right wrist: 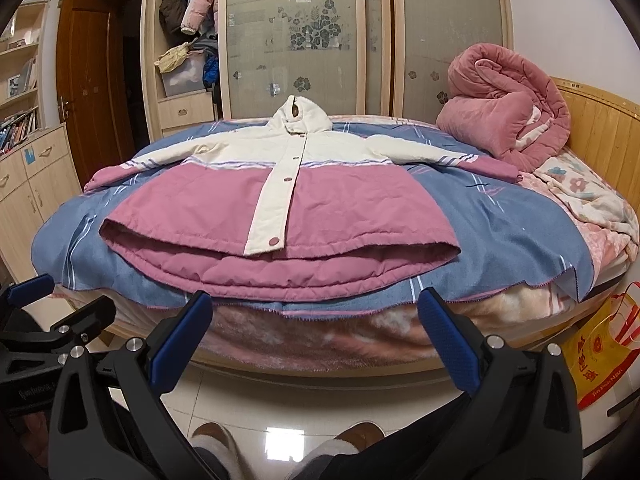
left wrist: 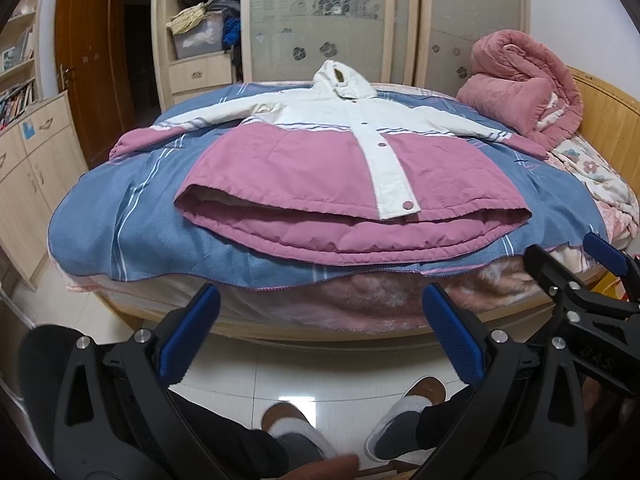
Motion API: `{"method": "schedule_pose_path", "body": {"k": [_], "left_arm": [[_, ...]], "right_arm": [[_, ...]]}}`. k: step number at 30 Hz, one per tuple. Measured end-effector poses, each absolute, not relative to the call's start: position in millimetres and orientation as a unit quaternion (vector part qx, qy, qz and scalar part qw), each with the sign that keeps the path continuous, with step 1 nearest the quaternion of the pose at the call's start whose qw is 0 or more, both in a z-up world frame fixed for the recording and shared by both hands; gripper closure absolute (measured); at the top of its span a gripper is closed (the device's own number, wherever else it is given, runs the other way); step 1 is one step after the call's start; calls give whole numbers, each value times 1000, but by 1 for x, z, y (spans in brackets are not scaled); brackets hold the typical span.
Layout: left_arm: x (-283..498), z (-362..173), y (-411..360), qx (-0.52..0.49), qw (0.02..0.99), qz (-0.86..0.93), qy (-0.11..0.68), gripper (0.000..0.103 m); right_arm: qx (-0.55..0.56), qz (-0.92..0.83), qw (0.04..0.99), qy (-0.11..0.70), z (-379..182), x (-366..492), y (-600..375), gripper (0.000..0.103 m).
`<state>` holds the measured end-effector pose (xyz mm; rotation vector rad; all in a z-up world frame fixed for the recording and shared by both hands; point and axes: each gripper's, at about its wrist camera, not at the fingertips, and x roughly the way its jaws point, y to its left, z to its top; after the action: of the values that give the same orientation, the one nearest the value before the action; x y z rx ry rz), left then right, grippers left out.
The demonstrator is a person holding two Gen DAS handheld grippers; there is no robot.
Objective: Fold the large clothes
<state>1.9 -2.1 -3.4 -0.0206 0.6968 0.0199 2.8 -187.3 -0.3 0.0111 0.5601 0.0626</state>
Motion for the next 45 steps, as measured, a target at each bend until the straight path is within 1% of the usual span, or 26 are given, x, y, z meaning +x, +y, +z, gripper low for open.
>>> {"method": "schedule_pose_path", "body": {"k": [2,4,7,9,11,13,14,15,17,18,19,21,23,27,30,31,33,34,38,40,42,45], "left_arm": [[12,-2,3,-18,928,1,371,2],[19,-5,9,-43,916,-65,395,2],[22,-6,30,-120,906,-133,384,2],[24,-7,35,-105,916,-113,371,2],[36,-15,34,-60,914,-83,393,2],[48,-27,44,-76,901,-96,417,11],[50,-30,49,-89,897,-98,423,12],[51,-32,54,-98,896,-100,422,12],[52,-38,62,-108,894,-101,422,8],[54,-42,67,-129,890,-113,423,4],[57,-45,74,-166,878,-144,426,3],[64,-48,79,-190,865,-164,434,2],[74,-46,83,-189,864,-163,436,2],[105,-42,81,-158,853,-161,472,2],[113,-4,76,-107,901,-154,392,2],[121,11,68,-69,910,-153,378,2],[139,29,57,-30,913,-156,376,2],[150,43,54,-27,918,-158,362,2],[187,98,54,-40,958,-129,254,2],[210,117,50,-33,965,-136,222,2],[241,123,47,-39,965,-135,220,2],[273,109,53,-71,964,-122,227,2]], "right_arm": [[15,27,961,275,2,5,-191,1],[30,28,962,269,5,6,-196,1],[47,34,967,250,10,4,-205,1],[49,29,969,240,13,4,-209,1],[44,22,971,234,16,7,-212,1],[37,15,971,235,18,13,-214,1],[35,12,972,233,20,16,-215,1],[35,11,973,230,21,19,-216,1],[28,12,974,226,23,27,-216,1],[23,16,973,227,24,33,-215,1],[21,20,973,230,23,37,-214,1],[19,36,969,244,21,55,-212,1],[14,46,966,253,20,71,-209,1],[4,57,971,234,33,101,-210,1],[-4,51,980,195,59,120,-214,1],[-7,49,982,181,68,126,-217,1],[-15,46,987,153,91,138,-223,1],[-18,41,989,142,102,144,-227,1],[-7,14,996,83,163,170,-251,1],[-2,12,998,67,187,183,-265,1],[11,-1,998,54,206,199,-281,1],[38,-25,998,49,218,231,-314,1]]}}
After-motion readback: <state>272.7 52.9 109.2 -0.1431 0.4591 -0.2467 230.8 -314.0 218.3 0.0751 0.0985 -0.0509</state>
